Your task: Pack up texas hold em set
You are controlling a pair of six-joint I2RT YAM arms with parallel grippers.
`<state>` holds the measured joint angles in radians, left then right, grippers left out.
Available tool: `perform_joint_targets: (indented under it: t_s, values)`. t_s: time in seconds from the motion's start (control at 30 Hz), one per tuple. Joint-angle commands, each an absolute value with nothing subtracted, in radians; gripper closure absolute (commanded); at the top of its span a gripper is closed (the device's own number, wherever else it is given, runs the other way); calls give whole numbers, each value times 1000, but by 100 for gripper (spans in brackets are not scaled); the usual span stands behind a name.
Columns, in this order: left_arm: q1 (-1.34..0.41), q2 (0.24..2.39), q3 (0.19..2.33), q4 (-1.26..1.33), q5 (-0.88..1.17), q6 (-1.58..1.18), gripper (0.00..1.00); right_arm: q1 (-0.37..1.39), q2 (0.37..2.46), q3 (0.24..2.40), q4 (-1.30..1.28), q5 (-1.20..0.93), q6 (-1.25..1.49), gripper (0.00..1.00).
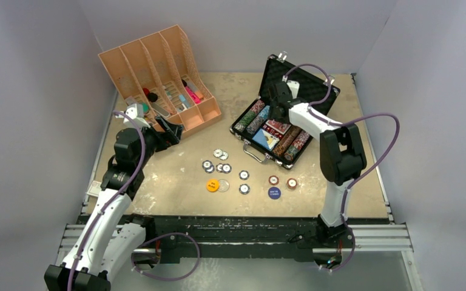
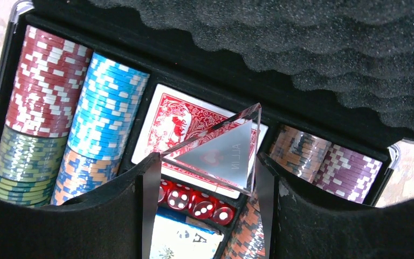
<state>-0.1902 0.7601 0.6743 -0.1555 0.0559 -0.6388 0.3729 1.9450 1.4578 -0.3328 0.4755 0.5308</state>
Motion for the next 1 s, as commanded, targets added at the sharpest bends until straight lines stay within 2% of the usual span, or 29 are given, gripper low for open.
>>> perform_joint_targets:
  t_s: [0.0, 0.33, 0.57, 0.8, 0.9, 0.97]
  values:
    - [-184, 761, 698, -135, 52, -617, 14, 360, 1920, 1501, -270, 418, 432, 43]
    - [-184, 762, 699, -140, 52, -614, 14, 345, 1952, 1501, -272, 330, 368, 40]
    - [-184, 767, 701, -141, 58, -614, 14, 345, 1954, 1489, -281, 322, 364, 36]
    - [-184, 768, 701, -141, 61, -615, 14, 345, 1961, 1490, -298, 339, 363, 35]
    - [-184, 768, 701, -140, 61, -615, 14, 345, 1966, 1498, -317, 336, 365, 32]
    - [-184, 769, 701, -141, 62, -616, 14, 345, 1972, 1512, -339, 331, 369, 26]
